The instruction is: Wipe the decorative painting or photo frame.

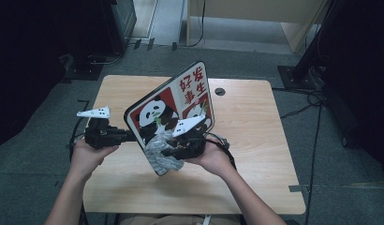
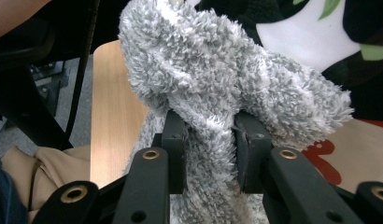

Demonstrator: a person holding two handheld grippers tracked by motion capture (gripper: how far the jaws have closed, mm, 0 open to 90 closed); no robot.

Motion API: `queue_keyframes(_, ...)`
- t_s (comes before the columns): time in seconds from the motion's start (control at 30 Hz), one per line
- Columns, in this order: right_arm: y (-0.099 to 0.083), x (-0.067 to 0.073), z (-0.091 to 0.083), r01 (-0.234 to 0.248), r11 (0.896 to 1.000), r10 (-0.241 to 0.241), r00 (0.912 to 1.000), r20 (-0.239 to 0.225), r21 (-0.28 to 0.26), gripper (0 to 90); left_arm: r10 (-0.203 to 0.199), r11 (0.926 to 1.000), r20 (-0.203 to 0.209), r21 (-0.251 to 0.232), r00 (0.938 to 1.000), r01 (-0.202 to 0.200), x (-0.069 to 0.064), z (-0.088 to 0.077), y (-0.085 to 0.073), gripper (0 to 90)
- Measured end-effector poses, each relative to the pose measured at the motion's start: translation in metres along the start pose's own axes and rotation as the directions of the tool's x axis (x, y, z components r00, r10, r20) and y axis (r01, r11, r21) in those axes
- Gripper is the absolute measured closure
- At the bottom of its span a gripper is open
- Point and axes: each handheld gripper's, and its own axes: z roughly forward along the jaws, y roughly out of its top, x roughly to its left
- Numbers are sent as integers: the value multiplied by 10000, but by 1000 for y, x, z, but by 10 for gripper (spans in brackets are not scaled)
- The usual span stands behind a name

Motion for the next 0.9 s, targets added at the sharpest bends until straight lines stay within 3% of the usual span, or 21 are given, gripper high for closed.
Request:
queue_keyframes(0.6,-24,-5,9,302,9995,-301,9995,-104,135,702,10,10000,-34,11,10000,-10,0,0,0,812)
queue_keyframes(0.9,-38,-7,16,127,9997,-123,9997,-230,188,702,-27,10000,-45,-7,10000,27,0,-1,-1,810)
